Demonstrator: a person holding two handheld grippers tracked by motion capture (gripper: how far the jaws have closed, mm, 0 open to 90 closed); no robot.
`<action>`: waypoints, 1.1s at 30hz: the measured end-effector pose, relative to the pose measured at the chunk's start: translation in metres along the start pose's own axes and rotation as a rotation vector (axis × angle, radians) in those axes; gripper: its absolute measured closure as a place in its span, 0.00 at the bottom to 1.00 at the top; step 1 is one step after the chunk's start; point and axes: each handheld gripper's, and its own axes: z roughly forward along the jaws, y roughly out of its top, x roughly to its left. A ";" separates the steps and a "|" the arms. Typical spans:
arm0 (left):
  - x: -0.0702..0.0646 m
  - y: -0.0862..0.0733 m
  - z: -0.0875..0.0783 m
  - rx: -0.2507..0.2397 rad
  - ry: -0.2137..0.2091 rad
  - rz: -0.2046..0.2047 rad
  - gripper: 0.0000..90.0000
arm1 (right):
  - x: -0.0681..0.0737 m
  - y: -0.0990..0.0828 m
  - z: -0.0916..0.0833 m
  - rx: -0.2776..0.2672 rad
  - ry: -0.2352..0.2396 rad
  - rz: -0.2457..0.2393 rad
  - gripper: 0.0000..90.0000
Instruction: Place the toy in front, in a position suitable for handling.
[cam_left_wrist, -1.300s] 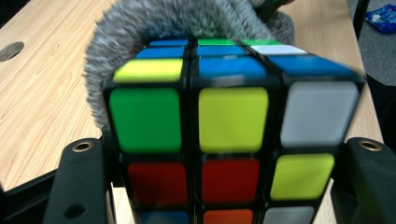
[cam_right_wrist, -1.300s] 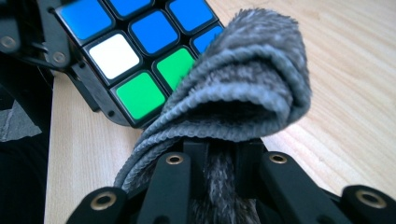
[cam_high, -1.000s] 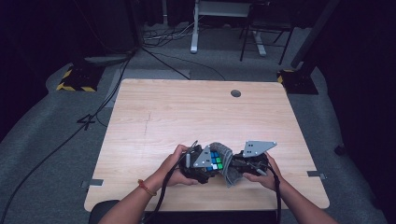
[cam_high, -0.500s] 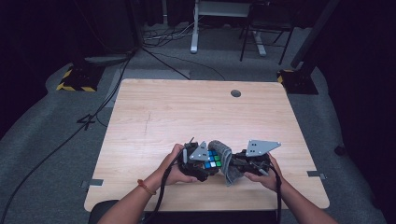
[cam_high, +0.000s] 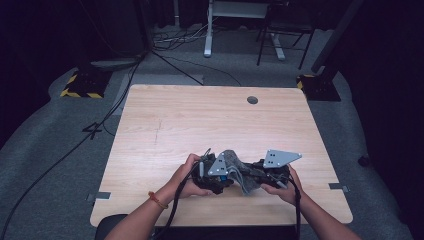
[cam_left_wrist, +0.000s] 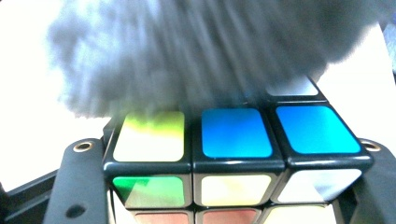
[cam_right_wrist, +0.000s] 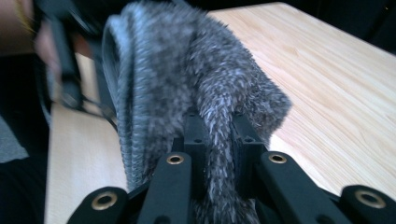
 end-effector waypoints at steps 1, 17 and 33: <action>0.000 0.000 -0.001 -0.004 0.000 0.000 0.37 | -0.002 -0.002 0.001 0.016 -0.006 0.007 0.89; 0.003 -0.003 0.003 0.003 -0.034 -0.021 0.36 | -0.005 -0.006 0.002 -0.011 0.064 0.045 0.90; 0.003 -0.003 0.004 -0.034 -0.044 -0.075 0.37 | -0.010 -0.010 0.006 0.038 0.047 0.057 0.89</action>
